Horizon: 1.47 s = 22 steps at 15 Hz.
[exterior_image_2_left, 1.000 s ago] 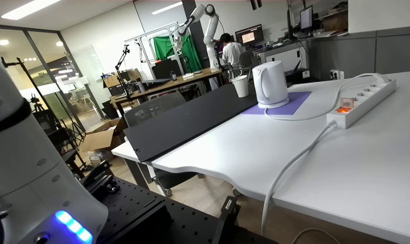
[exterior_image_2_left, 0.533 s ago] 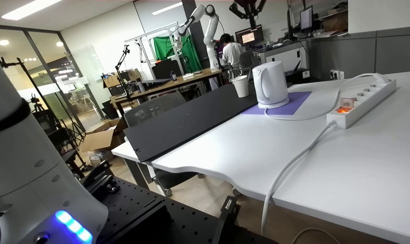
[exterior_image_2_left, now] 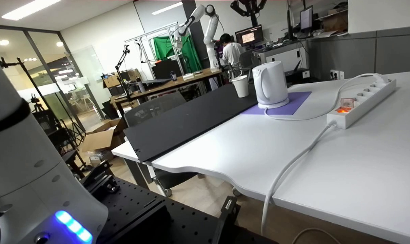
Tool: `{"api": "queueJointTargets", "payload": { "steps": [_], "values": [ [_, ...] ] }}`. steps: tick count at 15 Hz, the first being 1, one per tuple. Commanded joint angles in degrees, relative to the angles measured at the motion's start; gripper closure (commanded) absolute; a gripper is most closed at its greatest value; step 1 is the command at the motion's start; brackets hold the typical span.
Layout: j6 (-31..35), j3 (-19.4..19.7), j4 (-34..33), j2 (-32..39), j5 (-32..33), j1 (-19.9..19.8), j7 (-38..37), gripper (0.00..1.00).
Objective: Pick up the electric kettle
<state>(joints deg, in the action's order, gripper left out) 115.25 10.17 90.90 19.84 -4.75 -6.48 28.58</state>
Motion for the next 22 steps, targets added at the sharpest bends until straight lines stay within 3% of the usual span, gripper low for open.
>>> {"api": "queueJointTargets", "payload": {
  "steps": [1,5,12,22],
  "values": [
    [-0.2,-2.6,-0.2,-0.1,1.0,-2.2,-0.6,0.99],
    [-2.4,-4.0,-4.7,3.9,-0.1,-3.6,-0.4,1.00],
    [-13.3,-8.1,-19.9,17.8,-3.2,-7.0,-0.6,1.00],
    [-25.7,-10.7,-37.5,31.2,-2.5,-8.3,-1.0,1.00]
  ]
}}
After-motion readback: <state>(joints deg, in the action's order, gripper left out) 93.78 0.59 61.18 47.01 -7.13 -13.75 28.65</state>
